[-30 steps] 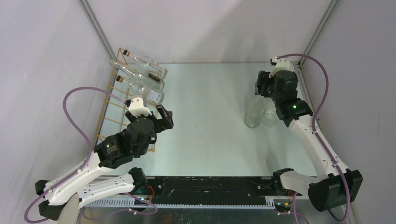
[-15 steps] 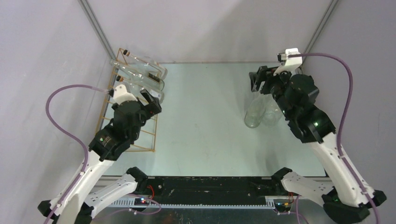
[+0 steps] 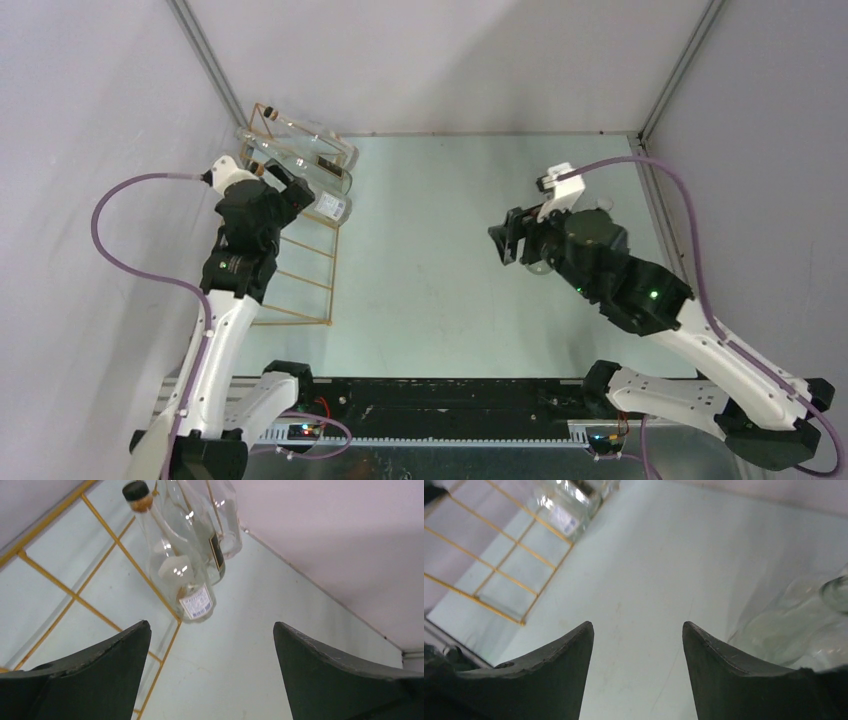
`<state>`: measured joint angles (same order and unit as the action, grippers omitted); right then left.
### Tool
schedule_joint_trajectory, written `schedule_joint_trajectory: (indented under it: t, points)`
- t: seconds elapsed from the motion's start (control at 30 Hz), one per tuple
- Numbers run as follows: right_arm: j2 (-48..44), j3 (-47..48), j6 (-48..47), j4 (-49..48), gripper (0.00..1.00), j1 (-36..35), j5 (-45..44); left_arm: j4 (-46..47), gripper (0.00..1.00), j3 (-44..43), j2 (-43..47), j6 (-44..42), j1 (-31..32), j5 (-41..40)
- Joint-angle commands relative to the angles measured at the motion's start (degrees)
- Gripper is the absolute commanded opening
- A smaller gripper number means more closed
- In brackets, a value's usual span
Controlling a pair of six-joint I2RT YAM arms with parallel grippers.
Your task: Take the wine bottle off the wine rack
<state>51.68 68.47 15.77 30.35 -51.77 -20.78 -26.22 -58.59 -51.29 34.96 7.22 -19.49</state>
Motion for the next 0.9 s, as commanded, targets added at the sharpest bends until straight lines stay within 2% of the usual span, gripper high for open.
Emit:
schedule_joint_trajectory:
  t: [0.0,0.3,0.63,0.87]
  points:
    - [0.03,-3.77,5.62,1.04,0.68,-2.57,0.31,10.43,0.99,0.22,-2.36,-2.15,-2.64,1.41]
    - [-1.03,-8.37,9.56,3.83,0.68,-6.11,-1.01,20.99,0.98,0.52,-11.59,1.26,-10.64,6.17]
    - [-3.98,-8.37,8.54,7.8,0.69,-6.22,-5.85,17.4,0.92,-7.78,-26.68,4.53,-12.15,6.53]
    - [-5.12,-8.37,8.69,8.52,0.69,-6.15,-6.21,15.97,0.89,-11.17,-31.71,5.51,-12.58,3.95]
